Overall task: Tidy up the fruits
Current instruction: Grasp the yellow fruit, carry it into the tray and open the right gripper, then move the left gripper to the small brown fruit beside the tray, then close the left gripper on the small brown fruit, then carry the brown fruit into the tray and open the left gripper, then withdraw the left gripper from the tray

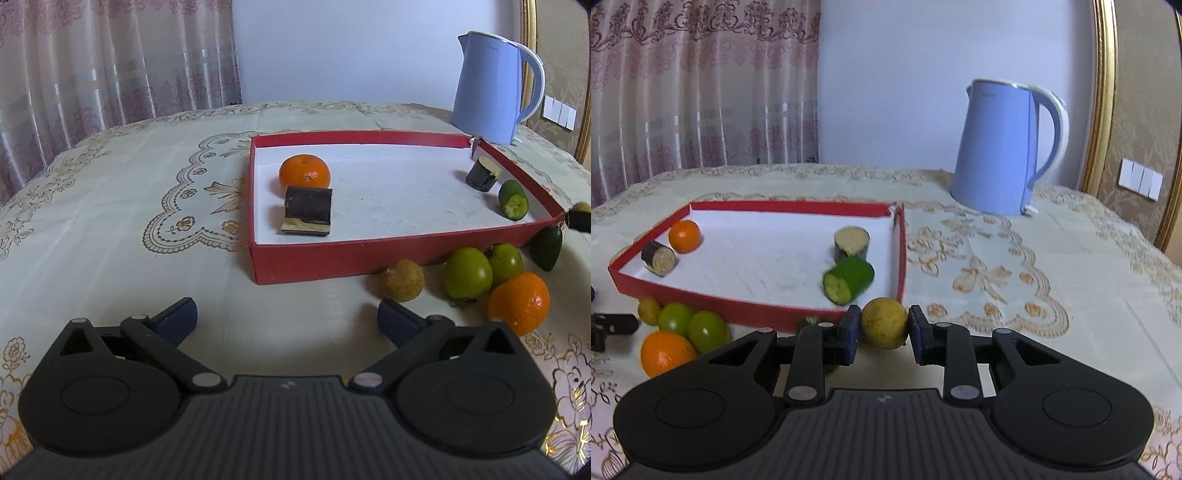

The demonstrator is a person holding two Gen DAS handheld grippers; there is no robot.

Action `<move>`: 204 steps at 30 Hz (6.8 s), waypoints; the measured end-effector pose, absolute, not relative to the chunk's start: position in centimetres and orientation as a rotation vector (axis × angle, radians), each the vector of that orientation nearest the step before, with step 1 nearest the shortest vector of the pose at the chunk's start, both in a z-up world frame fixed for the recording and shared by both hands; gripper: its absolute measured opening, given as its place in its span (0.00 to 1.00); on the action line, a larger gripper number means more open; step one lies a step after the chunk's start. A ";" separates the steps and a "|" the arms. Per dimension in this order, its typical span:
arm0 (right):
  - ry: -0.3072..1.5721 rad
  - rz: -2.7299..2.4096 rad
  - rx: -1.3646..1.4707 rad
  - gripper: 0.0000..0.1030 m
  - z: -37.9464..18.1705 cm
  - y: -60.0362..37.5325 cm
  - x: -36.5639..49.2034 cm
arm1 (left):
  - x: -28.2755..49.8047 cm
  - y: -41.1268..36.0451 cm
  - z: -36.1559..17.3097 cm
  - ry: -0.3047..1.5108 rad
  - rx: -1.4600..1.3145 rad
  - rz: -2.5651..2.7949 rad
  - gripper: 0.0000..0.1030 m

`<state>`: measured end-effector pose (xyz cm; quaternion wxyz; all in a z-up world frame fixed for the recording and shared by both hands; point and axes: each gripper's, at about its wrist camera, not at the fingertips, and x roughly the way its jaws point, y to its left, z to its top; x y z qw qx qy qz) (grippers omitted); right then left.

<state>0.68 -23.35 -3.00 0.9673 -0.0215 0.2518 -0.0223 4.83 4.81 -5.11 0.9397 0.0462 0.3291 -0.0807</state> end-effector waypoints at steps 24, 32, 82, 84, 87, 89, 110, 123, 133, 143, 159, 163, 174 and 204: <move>0.620 0.033 -0.146 0.27 -4.3 -17.1 11.5 | 4.9 5.0 -5.1 0.675 0.084 -0.167 1.00; 0.649 0.022 -0.145 0.28 -4.4 -16.6 12.0 | 4.9 5.0 -5.1 0.675 0.084 -0.167 1.00; 0.561 -0.205 0.272 0.87 -5.9 -29.1 0.6 | 5.2 1.8 -4.3 0.669 0.068 -0.211 0.82; 0.562 -0.205 0.270 0.87 -5.9 -29.1 0.6 | 5.2 1.8 -4.3 0.667 0.064 -0.216 0.76; 0.562 -0.206 0.271 0.87 -5.9 -29.0 0.6 | 5.3 1.9 -4.2 0.670 0.047 -0.227 0.64; 0.562 -0.206 0.271 0.87 -5.9 -29.0 0.6 | 5.4 1.8 -4.3 0.674 0.052 -0.224 0.59; 0.560 -0.207 0.274 0.88 -5.9 -29.1 0.6 | 4.6 0.9 -4.5 0.634 0.121 -0.218 0.22; 0.559 -0.205 0.278 0.88 -5.9 -29.2 0.6 | 3.3 1.6 -2.6 0.588 0.107 -0.247 0.22; 0.557 -0.204 0.280 0.88 -5.9 -29.2 0.6 | 6.7 0.7 -0.1 0.560 0.091 -0.241 0.22; 0.558 -0.204 0.280 0.88 -5.9 -29.2 0.6 | 12.6 -1.7 -1.8 0.615 0.112 -0.225 0.22; 0.563 -0.206 0.269 0.89 -5.9 -29.1 0.7 | 13.8 -2.3 -3.4 0.626 0.139 -0.231 0.36; 0.561 -0.203 0.275 0.89 -6.0 -29.1 0.7 | 13.0 -2.4 -3.1 0.594 0.145 -0.229 0.60; 0.550 -0.194 0.299 0.89 -6.0 -29.4 0.5 | 8.2 1.4 -1.4 0.527 0.041 -0.162 0.87; 0.534 -0.183 0.314 0.90 -5.9 -29.6 -0.3 | 5.5 3.1 -5.0 0.667 0.075 -0.133 0.94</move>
